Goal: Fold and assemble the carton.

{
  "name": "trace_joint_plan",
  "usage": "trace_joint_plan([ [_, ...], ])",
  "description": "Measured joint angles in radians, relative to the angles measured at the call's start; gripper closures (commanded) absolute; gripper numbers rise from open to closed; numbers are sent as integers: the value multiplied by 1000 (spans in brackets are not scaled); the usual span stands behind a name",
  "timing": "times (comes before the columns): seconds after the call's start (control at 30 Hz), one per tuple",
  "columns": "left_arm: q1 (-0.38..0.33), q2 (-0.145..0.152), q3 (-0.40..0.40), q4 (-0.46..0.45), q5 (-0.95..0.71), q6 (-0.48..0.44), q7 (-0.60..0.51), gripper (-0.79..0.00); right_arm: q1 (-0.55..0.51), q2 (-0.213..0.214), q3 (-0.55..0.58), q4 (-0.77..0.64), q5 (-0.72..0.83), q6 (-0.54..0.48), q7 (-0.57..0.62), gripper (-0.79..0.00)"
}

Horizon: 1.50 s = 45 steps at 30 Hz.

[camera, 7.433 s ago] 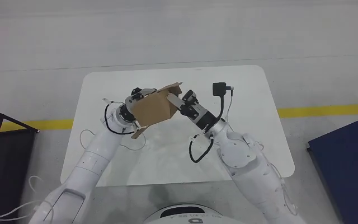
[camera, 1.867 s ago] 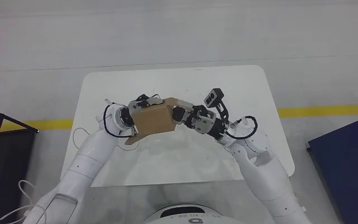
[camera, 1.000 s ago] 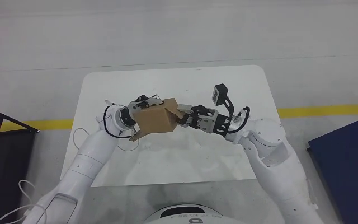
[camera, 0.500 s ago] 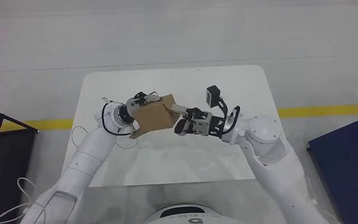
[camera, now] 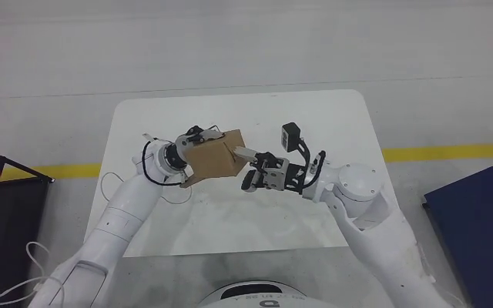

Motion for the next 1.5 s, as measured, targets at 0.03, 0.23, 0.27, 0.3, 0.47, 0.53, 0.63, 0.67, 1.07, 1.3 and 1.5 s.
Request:
trace_joint_plan([
  [0.03,1,0,1,0,0,-1,0,0,-2,0,-2,2,3,-4,-2,-646],
  [0.23,7,-3,9,-2,3,-3,-3,0,-12,2,-7,5,20,-38,-20,-551],
  [0.27,8,-4,11,-3,2,-3,-3,0,-14,2,-8,5,23,-43,-24,-529],
  [0.3,10,-4,12,-3,2,-3,-3,0,-15,2,-9,5,24,-47,-26,-514],
  [0.47,14,-6,14,1,-2,-8,-8,0,-25,3,-16,5,33,-64,-40,-385],
  [0.53,15,-6,13,2,-3,-10,-10,0,-27,4,-20,7,36,-67,-43,-372],
  [0.63,16,-6,12,3,-4,-11,-11,0,-26,5,-25,9,39,-69,-45,-336],
  [0.67,16,-5,12,4,-5,-11,-11,0,-25,5,-26,10,40,-70,-46,-329],
  [1.07,10,-4,12,10,-20,-8,-8,0,0,6,-47,26,59,-67,-61,-299],
  [1.3,0,-5,24,20,-29,-8,-8,0,24,4,-70,45,70,-69,-67,-342],
  [1.5,-6,-5,30,26,-31,-10,-10,0,45,2,-87,64,80,-67,-67,-376],
])
